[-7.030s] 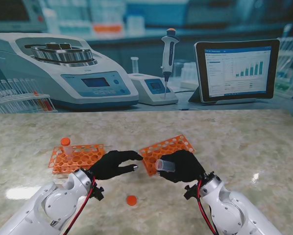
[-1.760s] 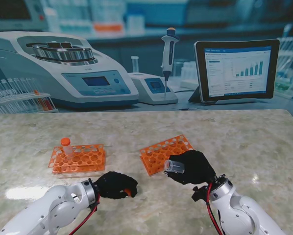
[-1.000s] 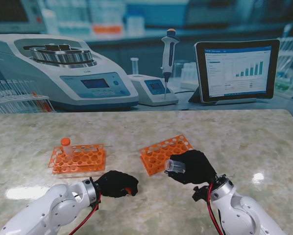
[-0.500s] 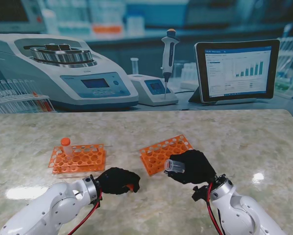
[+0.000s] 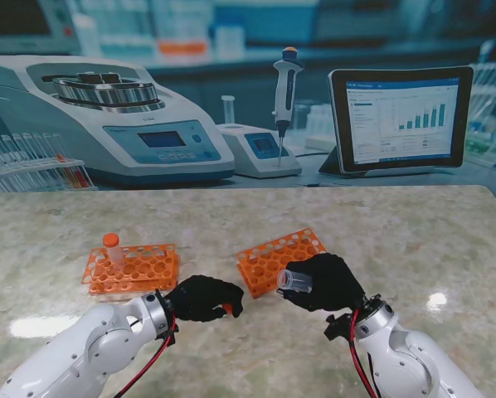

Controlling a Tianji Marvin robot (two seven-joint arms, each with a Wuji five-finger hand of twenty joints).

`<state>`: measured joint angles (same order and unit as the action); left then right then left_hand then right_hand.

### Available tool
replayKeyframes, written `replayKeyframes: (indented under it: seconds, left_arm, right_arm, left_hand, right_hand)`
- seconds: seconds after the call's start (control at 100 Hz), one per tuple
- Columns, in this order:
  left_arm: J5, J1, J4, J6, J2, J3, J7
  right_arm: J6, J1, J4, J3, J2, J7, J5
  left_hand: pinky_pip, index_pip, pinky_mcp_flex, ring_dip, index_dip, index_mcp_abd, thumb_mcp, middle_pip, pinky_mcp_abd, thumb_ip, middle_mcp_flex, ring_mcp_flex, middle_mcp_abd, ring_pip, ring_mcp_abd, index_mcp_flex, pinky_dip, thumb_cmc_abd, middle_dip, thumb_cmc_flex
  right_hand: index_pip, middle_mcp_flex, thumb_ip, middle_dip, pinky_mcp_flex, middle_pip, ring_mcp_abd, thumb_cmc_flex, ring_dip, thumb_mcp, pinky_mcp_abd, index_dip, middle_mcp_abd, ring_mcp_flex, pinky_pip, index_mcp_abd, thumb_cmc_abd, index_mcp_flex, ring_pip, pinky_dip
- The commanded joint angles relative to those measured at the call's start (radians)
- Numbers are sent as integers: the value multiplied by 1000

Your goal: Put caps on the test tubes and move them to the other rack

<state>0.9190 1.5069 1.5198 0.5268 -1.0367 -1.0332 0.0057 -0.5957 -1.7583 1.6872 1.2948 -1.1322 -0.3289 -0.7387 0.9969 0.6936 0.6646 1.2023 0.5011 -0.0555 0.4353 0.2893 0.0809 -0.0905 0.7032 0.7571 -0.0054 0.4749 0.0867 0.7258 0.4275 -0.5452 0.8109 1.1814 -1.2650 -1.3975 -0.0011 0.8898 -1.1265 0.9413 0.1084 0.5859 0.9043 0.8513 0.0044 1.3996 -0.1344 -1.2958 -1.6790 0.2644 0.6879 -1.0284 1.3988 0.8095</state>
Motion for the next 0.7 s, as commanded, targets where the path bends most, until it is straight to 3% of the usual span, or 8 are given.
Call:
replayKeyframes:
  seconds: [0.0,0.69]
  left_arm:
    - [-5,-6,10,3,-4,1,3]
    - [-132,-37,-1,17,-34,-1,41]
  right_arm:
    - [2,-4,-3,-4,-3,4,3]
    - [5,6,-9,-14,-1,18,12]
  left_hand:
    - [-19,18,5,9,8,32,63,61,6,29,10,23,35,-24,-27,25,-35,-2,4,102]
    - [-25,16,6,16,6,38,56,55,12,29,9,22,41,-30,-23,25,-32,7,8,106]
  right_hand:
    - [-47,-43,-12,18,-76,5,65,30,62,-3,-110,55,7,-26,-315,84,-31,-20,179,46]
    - [-46,-43,-12,18,-76,5,65,29,62,-4,-110,55,8,-26,-315,84,-32,-20,179,46]
